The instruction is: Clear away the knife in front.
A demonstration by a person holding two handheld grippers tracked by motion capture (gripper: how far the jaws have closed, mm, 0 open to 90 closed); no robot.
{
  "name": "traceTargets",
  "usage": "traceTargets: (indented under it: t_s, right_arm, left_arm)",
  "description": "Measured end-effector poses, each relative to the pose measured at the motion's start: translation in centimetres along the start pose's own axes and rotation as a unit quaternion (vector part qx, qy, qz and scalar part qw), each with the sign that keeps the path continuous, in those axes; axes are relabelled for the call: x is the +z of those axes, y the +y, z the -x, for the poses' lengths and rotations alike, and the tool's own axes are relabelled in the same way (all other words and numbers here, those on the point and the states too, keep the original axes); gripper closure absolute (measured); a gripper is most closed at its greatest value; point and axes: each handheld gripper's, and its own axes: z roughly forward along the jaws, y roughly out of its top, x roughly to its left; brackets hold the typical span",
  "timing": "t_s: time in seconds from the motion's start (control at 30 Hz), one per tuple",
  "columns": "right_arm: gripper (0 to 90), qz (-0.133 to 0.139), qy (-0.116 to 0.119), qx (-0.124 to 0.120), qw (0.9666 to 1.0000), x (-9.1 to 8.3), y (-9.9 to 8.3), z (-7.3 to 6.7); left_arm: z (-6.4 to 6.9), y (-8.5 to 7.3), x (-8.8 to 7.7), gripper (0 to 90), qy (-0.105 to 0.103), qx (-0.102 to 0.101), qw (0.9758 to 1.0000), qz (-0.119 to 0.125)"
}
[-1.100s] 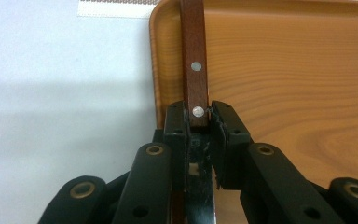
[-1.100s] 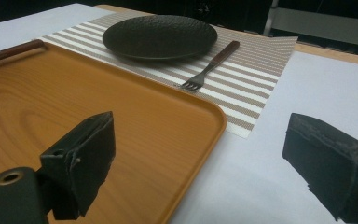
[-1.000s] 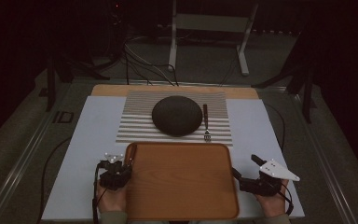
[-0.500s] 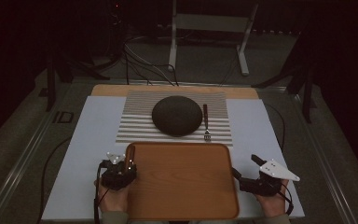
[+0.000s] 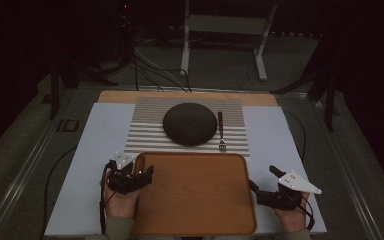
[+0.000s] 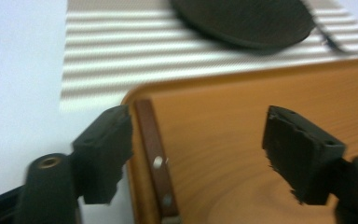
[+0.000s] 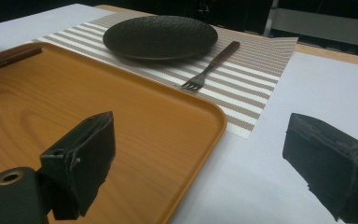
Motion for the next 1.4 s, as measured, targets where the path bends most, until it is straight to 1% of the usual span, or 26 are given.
traceTargets:
  t_s: [0.03,0.07,0.13,0.17,0.2,0.23,0.27,0.3,0.33,0.37,0.47,0.5,0.57,0.6,0.67,0.73,0.77,0.8,0.83,0.87,0.9,1.03,1.1,1.13,1.23,1.4]
  right_arm:
    - [9.4,0.000,0.000,0.000,1.0000,0.0,0.0,0.0]
    - [9.4,0.001,0.000,0.000,1.0000,0.0,0.0,0.0]
    - [9.4,0.001,0.000,0.000,1.0000,0.0,0.0,0.0]
    - [9.4,0.001,0.000,0.000,1.0000,0.0,0.0,0.0]
    - [9.4,0.001,0.000,0.000,1.0000,0.0,0.0,0.0]
    - [9.4,0.001,0.000,0.000,1.0000,0.0,0.0,0.0]
    - [9.4,0.001,0.000,0.000,1.0000,0.0,0.0,0.0]
    - [9.4,0.001,0.000,0.000,1.0000,0.0,0.0,0.0]
    - [9.4,0.001,0.000,0.000,1.0000,0.0,0.0,0.0]
    - [9.4,0.000,0.000,0.000,1.0000,0.0,0.0,0.0]
    - [9.4,0.000,0.000,0.000,1.0000,0.0,0.0,0.0]
    - [9.4,0.000,0.000,0.000,1.0000,0.0,0.0,0.0]
    - [9.4,0.000,0.000,0.001,1.0000,0.0,0.0,0.0]
    - [9.4,0.000,0.000,0.001,1.0000,0.0,0.0,0.0]
    - [9.4,0.000,0.000,0.001,1.0000,0.0,0.0,0.0]
    - [9.4,0.000,0.000,0.001,1.0000,0.0,0.0,0.0]
    - [9.4,0.000,0.000,0.001,1.0000,0.0,0.0,0.0]
    - [9.4,0.001,0.000,0.000,1.0000,0.0,0.0,0.0]
    - [9.4,0.001,0.000,0.000,1.0000,0.0,0.0,0.0]
    - [9.4,0.001,0.001,0.000,1.0000,0.0,0.0,0.0]
    - [9.4,0.001,0.001,-0.001,1.0000,0.0,0.0,0.0]
    - [9.4,0.002,0.001,-0.001,1.0000,0.0,0.0,0.0]
    - [9.4,0.003,0.001,-0.001,1.0000,0.0,0.0,0.0]
    - [9.4,0.004,0.001,-0.002,1.0000,-0.1,0.0,0.0]
    - [9.4,0.005,0.002,-0.002,1.0000,-0.1,0.0,0.0]
    - [9.4,0.007,0.003,-0.003,1.0000,-0.1,0.0,0.0]
  left_arm:
    - [0.0,0.0,0.0,20.7,0.000,0.000,1.0000,0.000]
    - [-0.1,0.5,-0.1,18.4,-0.004,0.013,0.9999,0.010]
    - [-0.4,1.0,-0.3,15.9,-0.013,0.022,0.9995,0.018]
    - [-0.4,1.0,-0.3,14.7,-0.013,0.022,0.9995,0.018]
    - [-0.8,1.5,-0.4,12.7,-0.025,0.024,0.9990,0.027]
    - [-1.0,1.6,-0.5,11.3,-0.029,0.024,0.9988,0.032]
    - [-1.0,1.6,-0.5,10.6,-0.029,0.024,0.9988,0.032]
    - [-1.6,1.9,-0.7,9.7,-0.036,0.025,0.9982,0.042]
    - [-1.6,1.9,-0.7,9.1,-0.036,0.025,0.9982,0.042]
    - [-2.2,2.2,-0.9,7.8,-0.041,0.026,0.9977,0.048]
    - [-3.1,2.4,-1.3,3.4,-0.049,0.034,0.9967,0.055]
    - [-3.1,2.4,-1.3,2.0,-0.049,0.034,0.9967,0.055]
    - [-3.8,2.5,-1.6,0.8,-0.052,0.037,0.9962,0.059]
    - [-4.4,2.5,-1.9,0.3,-0.053,0.039,0.9961,0.060]
    - [-4.9,2.4,-2.1,0.3,-0.052,0.043,0.9958,0.062]
    - [-5.5,2.3,-2.3,0.2,-0.053,0.048,0.9953,0.066]
    - [-5.5,2.3,-2.3,0.2,-0.053,0.048,0.9953,0.066]
    - [-6.0,2.1,-2.4,0.2,-0.053,0.054,0.9946,0.072]
    - [-6.0,2.1,-2.4,0.2,-0.053,0.054,0.9946,0.072]
    - [-6.5,1.9,-2.4,0.2,-0.053,0.057,0.9939,0.078]
    - [-6.6,1.8,-2.5,0.2,-0.053,0.060,0.9935,0.081]
    - [-7.1,1.4,-2.7,0.2,-0.056,0.073,0.9911,0.096]
    - [-7.1,1.3,-2.8,0.2,-0.056,0.076,0.9907,0.098]
    - [-7.3,1.0,-2.8,0.2,-0.057,0.082,0.9895,0.104]
    - [-7.5,0.6,-2.9,0.2,-0.053,0.088,0.9892,0.105]
    - [-7.9,0.1,-3.1,0.2,-0.050,0.086,0.9888,0.111]
